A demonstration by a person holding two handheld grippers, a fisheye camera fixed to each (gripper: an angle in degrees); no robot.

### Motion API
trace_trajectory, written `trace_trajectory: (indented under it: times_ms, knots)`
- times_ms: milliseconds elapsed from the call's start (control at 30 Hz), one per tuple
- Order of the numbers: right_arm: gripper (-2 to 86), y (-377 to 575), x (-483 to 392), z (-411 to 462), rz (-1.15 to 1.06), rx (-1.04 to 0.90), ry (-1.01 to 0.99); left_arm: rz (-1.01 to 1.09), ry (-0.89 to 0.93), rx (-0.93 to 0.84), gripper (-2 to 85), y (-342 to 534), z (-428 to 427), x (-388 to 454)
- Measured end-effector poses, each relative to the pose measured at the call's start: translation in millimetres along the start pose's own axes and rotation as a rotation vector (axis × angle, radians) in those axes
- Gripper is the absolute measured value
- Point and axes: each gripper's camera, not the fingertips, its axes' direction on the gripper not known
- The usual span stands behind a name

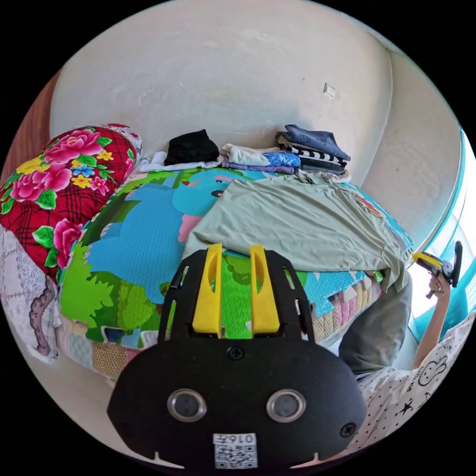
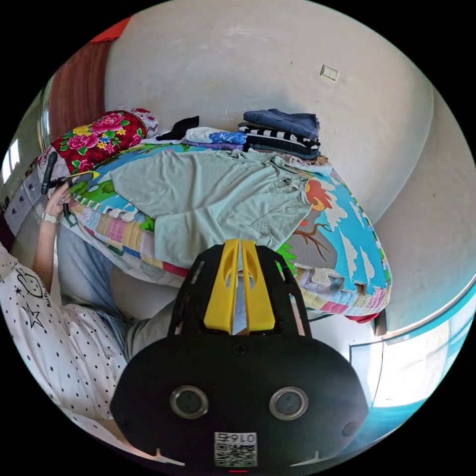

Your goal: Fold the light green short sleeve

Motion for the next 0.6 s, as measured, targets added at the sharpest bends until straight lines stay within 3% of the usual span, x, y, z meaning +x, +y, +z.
trace_trajectory:
  times_ms: [100, 267, 367, 600]
  knots:
    - [0.5, -6.9, 0.8, -9.1, -0.017, -0.007, -0.026, 0.023, 0.008, -0.121, 8.2, -34.0, 31.7, 27.9]
    - [0.5, -19.9, 7.8, -35.7, -0.041, 0.053, -0.129, -0.012, -0.151, -0.179, 6.1, -64.6, 67.3, 64.7]
    - [0.5, -32.1, 13.3, -46.4, -0.053, 0.044, -0.128, 0.064, -0.119, -0.184, 0.3, -68.4, 60.0, 101.8]
    - [0.8, -85.7, 12.4, -59.8, -0.131, 0.053, -0.162, 0.337, 0.012, -0.062, -0.9, -32.6, -17.9, 256.6]
